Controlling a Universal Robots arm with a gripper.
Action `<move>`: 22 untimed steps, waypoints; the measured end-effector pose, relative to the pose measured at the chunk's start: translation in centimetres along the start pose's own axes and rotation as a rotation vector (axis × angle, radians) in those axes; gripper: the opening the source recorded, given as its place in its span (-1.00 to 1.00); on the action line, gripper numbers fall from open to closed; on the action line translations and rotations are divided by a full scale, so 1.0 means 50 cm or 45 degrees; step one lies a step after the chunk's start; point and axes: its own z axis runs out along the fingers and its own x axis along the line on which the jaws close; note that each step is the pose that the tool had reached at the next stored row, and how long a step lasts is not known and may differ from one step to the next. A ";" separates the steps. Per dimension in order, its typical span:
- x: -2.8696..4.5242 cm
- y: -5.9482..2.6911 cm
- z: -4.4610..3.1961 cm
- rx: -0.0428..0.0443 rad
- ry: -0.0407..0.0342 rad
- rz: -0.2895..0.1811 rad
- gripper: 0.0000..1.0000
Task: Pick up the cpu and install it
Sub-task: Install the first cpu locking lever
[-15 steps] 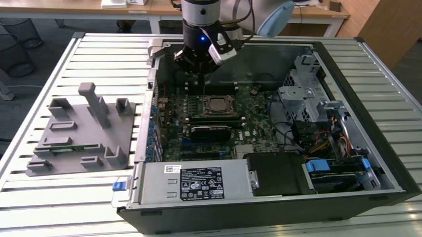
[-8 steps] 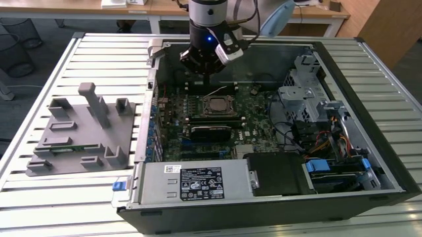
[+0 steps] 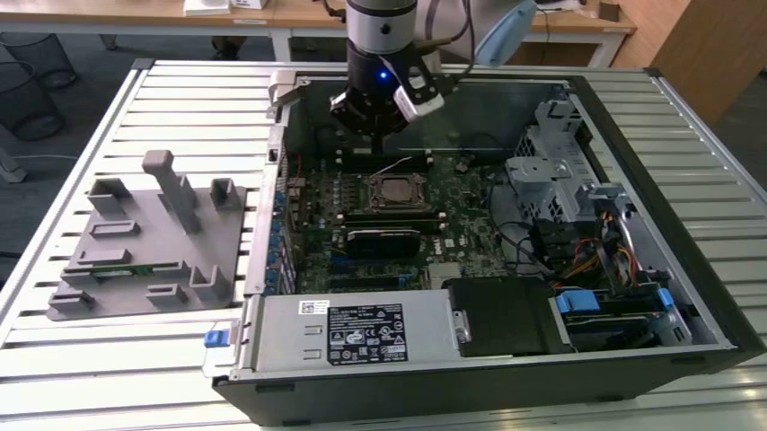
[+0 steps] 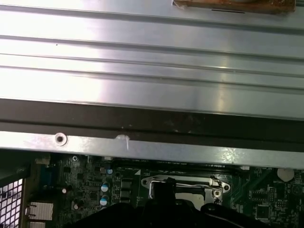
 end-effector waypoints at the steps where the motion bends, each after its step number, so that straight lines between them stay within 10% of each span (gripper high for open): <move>1: -0.003 0.000 0.001 0.000 -0.0001 0.000 -0.79; 22: -0.038 0.003 0.033 0.001 0.0002 -0.004 -0.79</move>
